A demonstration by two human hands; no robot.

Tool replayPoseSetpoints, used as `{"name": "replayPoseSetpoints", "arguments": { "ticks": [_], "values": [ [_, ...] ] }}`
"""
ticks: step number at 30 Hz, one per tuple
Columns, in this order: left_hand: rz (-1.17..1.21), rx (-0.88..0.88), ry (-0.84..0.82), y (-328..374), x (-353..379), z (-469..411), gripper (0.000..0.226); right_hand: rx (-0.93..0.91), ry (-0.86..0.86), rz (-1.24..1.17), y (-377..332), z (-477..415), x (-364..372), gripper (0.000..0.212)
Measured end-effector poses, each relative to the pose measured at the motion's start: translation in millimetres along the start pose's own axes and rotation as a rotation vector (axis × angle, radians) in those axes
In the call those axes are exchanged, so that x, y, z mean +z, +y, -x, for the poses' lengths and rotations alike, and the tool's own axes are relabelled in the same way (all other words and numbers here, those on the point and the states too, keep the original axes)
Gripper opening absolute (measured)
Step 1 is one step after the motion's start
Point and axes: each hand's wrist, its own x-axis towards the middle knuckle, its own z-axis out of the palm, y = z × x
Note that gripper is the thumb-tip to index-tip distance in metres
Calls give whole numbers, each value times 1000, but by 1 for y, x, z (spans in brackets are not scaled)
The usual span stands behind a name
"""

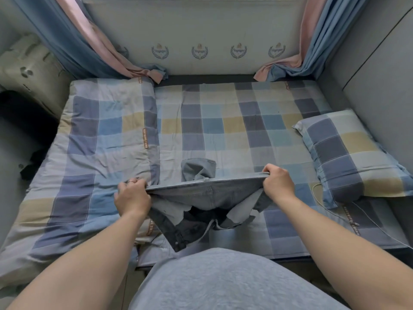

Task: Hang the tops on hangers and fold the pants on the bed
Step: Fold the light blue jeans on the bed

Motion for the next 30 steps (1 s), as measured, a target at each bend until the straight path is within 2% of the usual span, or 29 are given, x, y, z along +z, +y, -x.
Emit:
{"name": "replayPoseSetpoints", "arguments": {
  "ticks": [6,11,15,19,22,25,28,30],
  "values": [
    [154,-89,-94,-12,8,2,20,86,-27,118,27,-3,13,25],
    [239,-151,-86,-18,22,12,18,172,-16,143,45,3,19,27],
    [229,-82,-129,-24,24,15,23,269,-3,135,63,4,22,22],
    [166,12,-182,-36,30,19,24,453,-7,-8,74,8,25,18],
    [177,-126,-209,-44,42,21,23,509,-50,-88,75,12,28,16],
    [238,-291,-218,-44,52,22,25,476,-60,-215,72,14,37,17],
    [394,-466,-247,-45,59,23,24,454,-88,-341,69,16,43,19],
    [554,-589,-239,-45,64,23,28,512,-131,-508,68,18,47,19]
  ]
}}
